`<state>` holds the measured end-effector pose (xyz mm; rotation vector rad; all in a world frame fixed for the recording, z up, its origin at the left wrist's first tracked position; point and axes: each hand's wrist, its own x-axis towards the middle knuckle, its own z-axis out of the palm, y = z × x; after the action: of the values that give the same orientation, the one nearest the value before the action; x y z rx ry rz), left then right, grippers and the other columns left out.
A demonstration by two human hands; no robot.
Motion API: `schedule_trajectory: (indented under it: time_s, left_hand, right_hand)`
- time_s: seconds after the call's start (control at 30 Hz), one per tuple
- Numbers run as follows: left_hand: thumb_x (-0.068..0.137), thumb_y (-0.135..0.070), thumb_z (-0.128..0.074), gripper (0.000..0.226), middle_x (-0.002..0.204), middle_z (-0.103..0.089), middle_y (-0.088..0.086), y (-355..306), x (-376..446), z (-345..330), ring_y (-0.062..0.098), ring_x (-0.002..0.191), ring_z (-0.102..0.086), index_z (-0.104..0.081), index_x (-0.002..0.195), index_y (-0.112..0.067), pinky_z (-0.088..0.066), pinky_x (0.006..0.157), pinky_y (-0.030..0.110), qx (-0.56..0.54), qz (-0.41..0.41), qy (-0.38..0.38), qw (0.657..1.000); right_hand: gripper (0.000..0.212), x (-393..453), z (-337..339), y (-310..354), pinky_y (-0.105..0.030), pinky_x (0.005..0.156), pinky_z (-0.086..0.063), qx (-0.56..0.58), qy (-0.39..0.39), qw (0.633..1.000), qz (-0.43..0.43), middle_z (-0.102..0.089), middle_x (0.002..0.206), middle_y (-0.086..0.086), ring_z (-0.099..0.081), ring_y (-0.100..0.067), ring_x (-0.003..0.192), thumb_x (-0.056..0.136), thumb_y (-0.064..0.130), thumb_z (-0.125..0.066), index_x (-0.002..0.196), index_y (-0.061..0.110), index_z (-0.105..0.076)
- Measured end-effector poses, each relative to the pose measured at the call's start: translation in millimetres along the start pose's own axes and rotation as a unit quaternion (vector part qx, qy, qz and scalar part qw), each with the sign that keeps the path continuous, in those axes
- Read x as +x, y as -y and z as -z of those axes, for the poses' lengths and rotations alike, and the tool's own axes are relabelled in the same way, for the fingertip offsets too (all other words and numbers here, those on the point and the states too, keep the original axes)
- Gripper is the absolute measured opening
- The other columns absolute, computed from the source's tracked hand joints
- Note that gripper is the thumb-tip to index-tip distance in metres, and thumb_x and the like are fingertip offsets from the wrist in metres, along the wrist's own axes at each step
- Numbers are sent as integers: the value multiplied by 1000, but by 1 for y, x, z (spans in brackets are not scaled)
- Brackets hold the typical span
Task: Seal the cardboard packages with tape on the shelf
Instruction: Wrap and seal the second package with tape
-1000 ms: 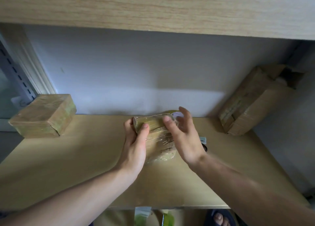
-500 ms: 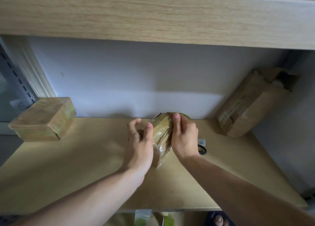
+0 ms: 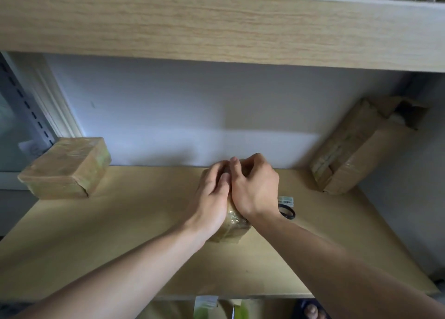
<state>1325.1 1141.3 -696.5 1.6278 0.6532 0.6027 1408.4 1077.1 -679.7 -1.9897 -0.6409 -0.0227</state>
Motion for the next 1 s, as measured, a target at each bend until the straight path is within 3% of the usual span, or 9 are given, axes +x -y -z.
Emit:
schedule_trajectory:
  time_s: [0.17,0.27,0.33,0.43,0.63,0.8,0.87,0.93,1.0]
  left_hand:
    - [102,-38,-46,36,139,-56,-9,11,2,-4,3,121,-54,-54,136,-29,-44,108,35,40,-49,-21,998]
    - [107,-25,-47,30,139,-53,-8,14,1,-5,-23,103,-48,-52,136,-25,-41,94,16,66,-56,-37,996]
    - [107,-18,-47,30,139,-52,-7,16,1,-6,-29,102,-44,-52,135,-24,-35,87,4,67,-61,-46,995]
    - [105,-29,-46,31,137,-51,-7,14,-2,-5,-24,106,-44,-52,134,-26,-36,93,10,60,-69,-32,995]
    - [87,-46,-52,43,127,-57,-5,14,-10,-1,-7,112,-50,-54,127,-29,-34,96,7,43,-96,-60,993]
    - [92,-31,-51,43,125,-59,7,10,-15,8,13,115,-55,-52,132,-16,-40,100,15,3,-143,-80,986]
    - [96,-23,-47,37,124,-59,6,3,-15,13,11,116,-55,-51,132,-14,-39,101,14,6,-191,-89,977]
    - [101,-26,-40,34,121,-59,7,-2,-13,18,9,114,-56,-52,130,-14,-38,100,13,-6,-215,-102,971]
    - [100,-40,-35,43,127,-58,3,-6,-10,18,7,120,-53,-53,132,-19,-37,104,15,-33,-172,-126,976]
  right_hand:
    - [61,22,2,1,-40,70,-43,-28,-6,1000,-4,-48,53,-3,-48,-34,65,105,49,-44,54,16,-40]
    - [67,39,0,0,-42,78,-49,-21,21,998,-47,-58,64,-16,-56,-40,77,106,53,-37,50,15,-40]
    - [65,47,-1,0,-45,89,-51,-47,68,992,-90,-63,74,-16,-61,-41,88,105,56,-34,56,16,-45]
    - [60,60,-1,-1,-45,97,-50,-62,124,979,-150,-62,84,-8,-63,-37,100,104,61,-34,74,12,-54]
    - [78,44,0,-15,-41,97,-50,79,25,971,-224,-72,100,-19,-64,-38,100,103,63,-19,93,5,-71]
    - [77,7,8,-10,-46,89,-59,140,216,919,-300,-73,112,-4,-69,-29,104,92,80,-23,116,24,-69]
    - [56,-1,14,-1,-37,81,-57,239,267,883,-304,-74,99,5,-69,-18,89,99,67,-33,108,26,-70]
    - [25,0,17,1,-35,79,-50,314,241,886,-241,-69,91,7,-62,-15,83,102,37,-47,105,24,-68]
    - [21,-1,19,0,-36,80,-45,323,221,902,-181,-64,87,5,-58,-15,84,98,16,-50,112,21,-65]
